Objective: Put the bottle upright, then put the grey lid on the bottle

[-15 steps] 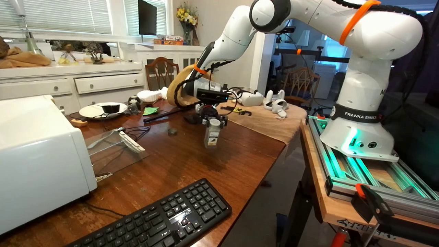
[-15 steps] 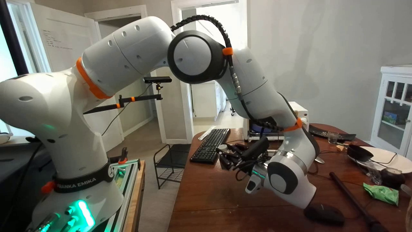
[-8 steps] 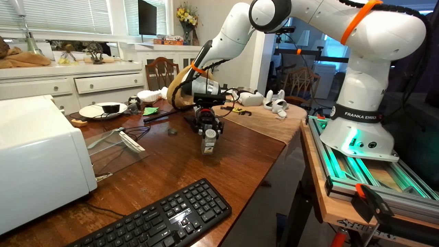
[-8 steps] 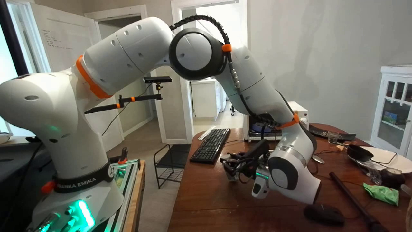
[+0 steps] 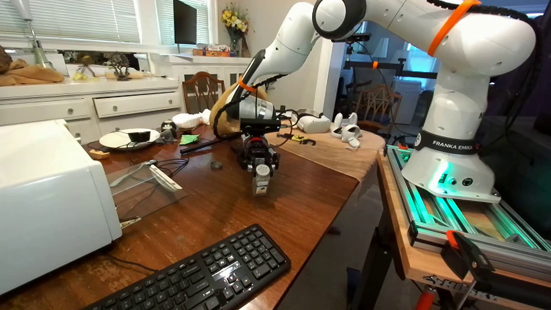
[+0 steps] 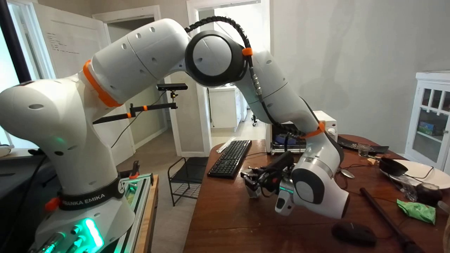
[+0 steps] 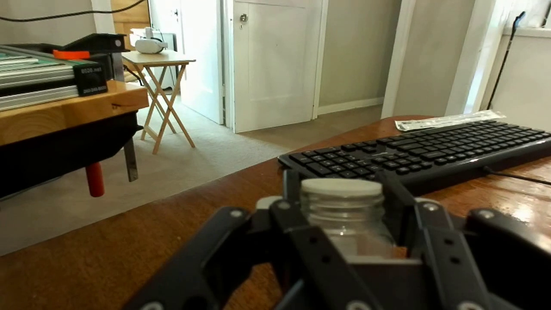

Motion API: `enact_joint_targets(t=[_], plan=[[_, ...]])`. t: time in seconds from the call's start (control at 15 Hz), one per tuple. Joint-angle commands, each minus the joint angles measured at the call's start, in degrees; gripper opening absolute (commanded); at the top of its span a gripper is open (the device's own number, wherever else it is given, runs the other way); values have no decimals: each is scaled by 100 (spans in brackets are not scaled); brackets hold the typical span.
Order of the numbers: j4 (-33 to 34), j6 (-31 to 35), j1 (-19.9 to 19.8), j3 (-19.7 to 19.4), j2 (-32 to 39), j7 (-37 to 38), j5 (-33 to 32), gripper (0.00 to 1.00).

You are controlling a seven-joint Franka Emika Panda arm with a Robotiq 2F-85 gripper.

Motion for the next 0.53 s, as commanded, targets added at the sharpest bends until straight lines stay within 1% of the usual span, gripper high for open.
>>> enact_joint_targets(t=[0.0,0.07,0.13,0.2,0.27,0.33,0.4,0.47], plan=[[-6,173,87,-59,-47,174,-118,22],[-7,182,90,-63,-51,200,-122,23],[-6,184,91,-65,-56,225,-128,70],[-1,188,91,-65,-56,242,-133,73],[0,220,95,-70,-64,258,-148,78],[1,251,89,-63,-64,263,-156,37],[3,281,93,-65,-69,266,-183,41],[2,300,89,-62,-76,254,-197,41]])
